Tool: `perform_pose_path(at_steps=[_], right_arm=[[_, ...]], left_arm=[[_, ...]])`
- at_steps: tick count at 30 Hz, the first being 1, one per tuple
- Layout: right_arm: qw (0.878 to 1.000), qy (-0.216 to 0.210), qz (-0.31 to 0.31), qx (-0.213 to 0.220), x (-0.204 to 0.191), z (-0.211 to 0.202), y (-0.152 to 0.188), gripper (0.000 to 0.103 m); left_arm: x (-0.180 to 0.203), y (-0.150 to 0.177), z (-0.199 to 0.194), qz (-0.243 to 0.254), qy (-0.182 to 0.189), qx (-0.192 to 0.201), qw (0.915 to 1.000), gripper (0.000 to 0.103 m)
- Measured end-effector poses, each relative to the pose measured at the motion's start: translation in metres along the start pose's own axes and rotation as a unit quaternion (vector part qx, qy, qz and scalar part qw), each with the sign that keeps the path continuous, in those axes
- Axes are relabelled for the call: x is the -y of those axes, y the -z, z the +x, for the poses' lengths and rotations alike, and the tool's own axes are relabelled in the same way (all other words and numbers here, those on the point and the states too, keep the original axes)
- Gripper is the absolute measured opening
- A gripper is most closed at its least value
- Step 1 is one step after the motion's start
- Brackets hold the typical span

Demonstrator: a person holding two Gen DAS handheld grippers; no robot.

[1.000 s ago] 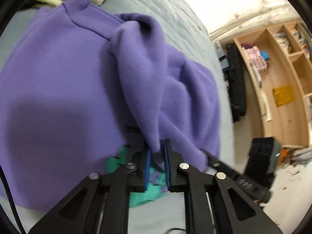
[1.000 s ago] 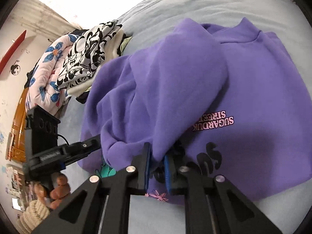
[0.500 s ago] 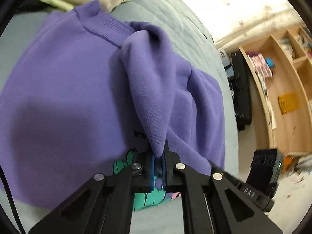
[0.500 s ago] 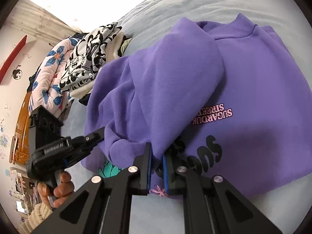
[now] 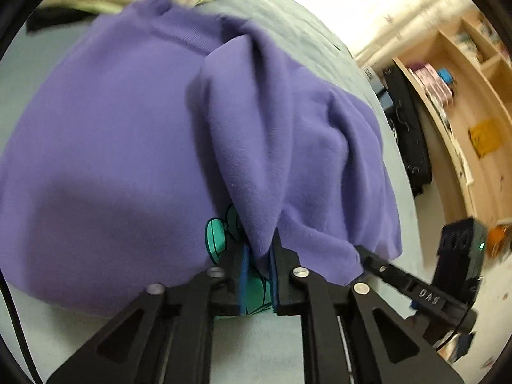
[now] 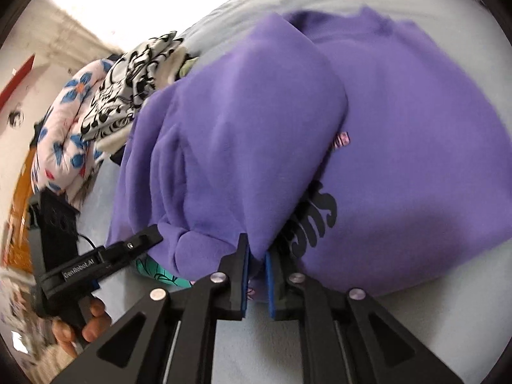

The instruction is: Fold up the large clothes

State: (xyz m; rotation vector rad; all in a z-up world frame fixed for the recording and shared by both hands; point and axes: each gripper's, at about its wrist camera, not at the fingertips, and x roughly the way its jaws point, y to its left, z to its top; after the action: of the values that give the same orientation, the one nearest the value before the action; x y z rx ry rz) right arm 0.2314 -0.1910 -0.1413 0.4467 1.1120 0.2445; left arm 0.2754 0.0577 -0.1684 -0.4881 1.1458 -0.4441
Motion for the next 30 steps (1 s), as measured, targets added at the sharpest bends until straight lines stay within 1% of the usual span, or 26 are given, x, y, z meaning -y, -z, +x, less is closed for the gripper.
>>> perform_pose_path(at_steps=[1,2,3,5,7,9,12,13,14,15,17,19,20,22,23,24,25,26,27,30], right_arm=[[1.000,0.010,-0.006,0.002,-0.001,-0.004,-0.001,0.021],[1.000,0.023,-0.014,0.007,-0.004,-0.010,-0.003,0.029],[0.999,0.029,-0.020,0.010,-0.003,-0.016,-0.003,0.035],[0.999,0.040,-0.032,0.017,-0.005,-0.030,-0.004,0.037],[0.997,0.055,-0.049,0.028,-0.008,-0.041,-0.005,0.037],[0.993,0.072,-0.079,0.049,-0.016,-0.054,-0.007,0.037],[0.987,0.077,-0.119,0.073,-0.037,-0.061,-0.018,0.037],[0.986,0.075,-0.129,0.078,-0.045,-0.059,-0.023,0.037],[0.984,0.073,-0.141,0.085,-0.055,-0.055,-0.030,0.037],[0.983,0.072,-0.145,0.087,-0.062,-0.050,-0.036,0.037],[0.982,0.061,-0.156,0.089,-0.076,-0.036,-0.048,0.037],[0.981,0.061,-0.162,0.090,-0.085,-0.018,-0.059,0.037],[0.981,0.063,-0.164,0.087,-0.085,-0.007,-0.064,0.037],[0.980,0.090,-0.162,0.069,-0.077,0.018,-0.071,0.036],[0.980,0.104,-0.158,0.060,-0.068,0.027,-0.072,0.032],[0.979,0.119,-0.158,0.058,-0.062,0.033,-0.073,0.027],[0.979,0.117,-0.156,0.059,-0.052,0.034,-0.072,0.026],[0.981,0.103,-0.151,0.063,-0.045,0.031,-0.071,0.026],[0.981,0.106,-0.146,0.072,-0.037,0.024,-0.069,0.022],[0.981,0.102,-0.144,0.081,-0.028,0.013,-0.064,0.019]], left_arm=[[0.005,-0.002,-0.004,0.007,-0.007,0.003,0.9999,0.018],[0.006,-0.001,-0.011,0.013,-0.015,0.004,0.9998,0.025],[0.008,-0.002,-0.018,0.018,-0.024,0.007,0.9995,0.028],[0.017,-0.007,-0.026,0.027,-0.034,0.014,0.9990,0.028],[0.025,-0.008,-0.044,0.045,-0.053,0.034,0.9970,0.028],[0.031,-0.014,-0.064,0.070,-0.066,0.058,0.9937,0.028],[0.054,-0.028,-0.082,0.106,-0.067,0.094,0.9876,0.028],[0.049,-0.028,-0.092,0.113,-0.062,0.100,0.9866,0.028],[0.058,-0.036,-0.089,0.122,-0.057,0.106,0.9852,0.028],[0.065,-0.042,-0.083,0.126,-0.061,0.108,0.9842,0.028],[0.079,-0.053,-0.063,0.129,-0.066,0.106,0.9838,0.028],[0.087,-0.064,-0.041,0.130,-0.065,0.100,0.9843,0.028],[0.085,-0.067,-0.030,0.130,-0.072,0.094,0.9843,0.024],[0.076,-0.075,-0.002,0.124,-0.098,0.076,0.9845,0.023],[0.066,-0.074,0.007,0.121,-0.115,0.068,0.9837,0.021],[0.057,-0.075,0.019,0.116,-0.139,0.057,0.9818,0.015],[0.047,-0.074,0.026,0.114,-0.150,0.048,0.9809,0.008],[0.039,-0.073,0.029,0.113,-0.148,0.047,0.9814,0.005],[0.031,-0.070,0.026,0.110,-0.127,0.053,0.9843,0.004],[0.022,-0.069,0.019,0.104,-0.109,0.052,0.9872,0.003]])
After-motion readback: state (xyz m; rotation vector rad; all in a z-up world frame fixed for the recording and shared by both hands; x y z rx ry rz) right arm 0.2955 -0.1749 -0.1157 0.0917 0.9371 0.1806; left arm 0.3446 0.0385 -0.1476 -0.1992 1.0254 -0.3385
